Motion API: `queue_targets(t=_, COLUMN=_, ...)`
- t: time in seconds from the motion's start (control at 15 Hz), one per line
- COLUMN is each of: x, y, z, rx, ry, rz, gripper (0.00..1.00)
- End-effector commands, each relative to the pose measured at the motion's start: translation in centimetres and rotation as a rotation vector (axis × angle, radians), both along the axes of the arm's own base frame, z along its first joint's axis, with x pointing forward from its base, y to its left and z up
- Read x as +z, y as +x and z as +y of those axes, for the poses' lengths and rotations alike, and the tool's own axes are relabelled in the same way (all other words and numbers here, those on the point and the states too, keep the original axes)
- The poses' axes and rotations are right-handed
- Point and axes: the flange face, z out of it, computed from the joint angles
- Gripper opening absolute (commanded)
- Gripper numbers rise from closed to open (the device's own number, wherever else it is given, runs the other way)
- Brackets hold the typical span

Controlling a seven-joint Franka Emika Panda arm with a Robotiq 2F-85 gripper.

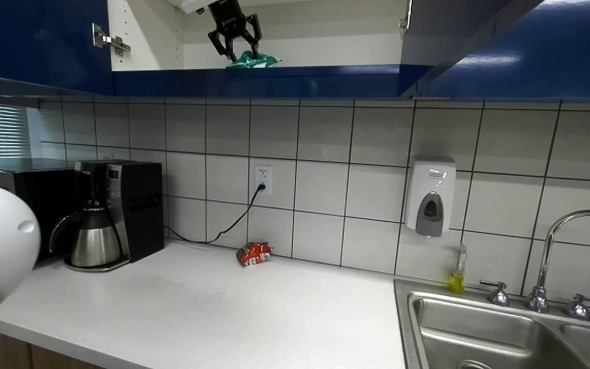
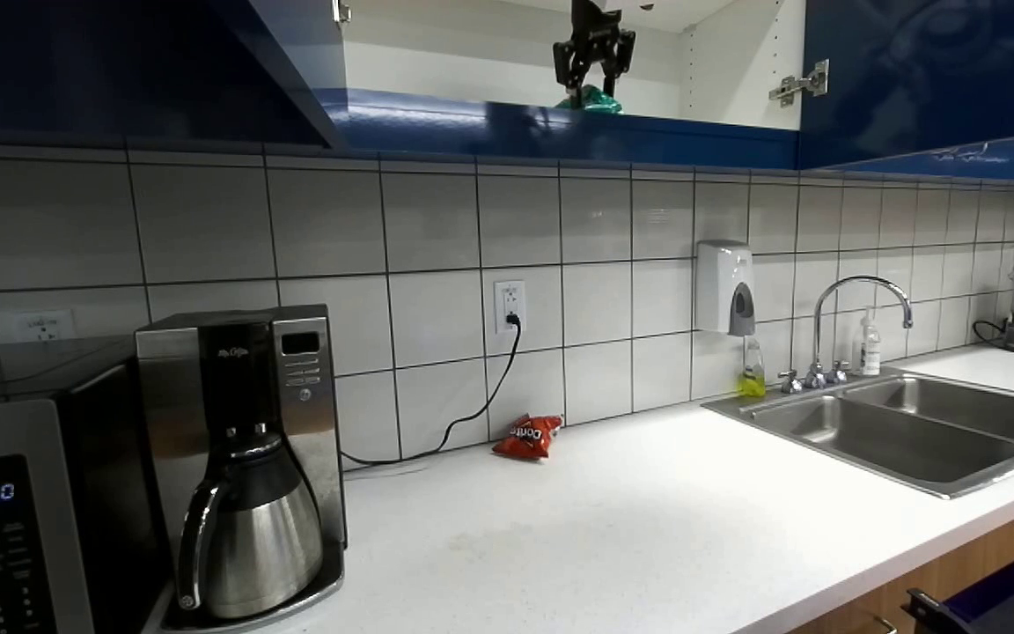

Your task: Put the green packet in the open upper cabinet.

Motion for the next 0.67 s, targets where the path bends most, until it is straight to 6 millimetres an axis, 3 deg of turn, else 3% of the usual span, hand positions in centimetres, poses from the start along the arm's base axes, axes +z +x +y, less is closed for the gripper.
queue_targets(t=0.0, x=1.0, y=-0.6, z=0.0, rx=0.011, ry=-0.018, rz=-0.006, gripper=0.99)
queue_targets(t=0.6, x=3.5, y=-3.4, z=0.2, rx=0.000, ry=-0.014, rz=-0.036, gripper=1.00)
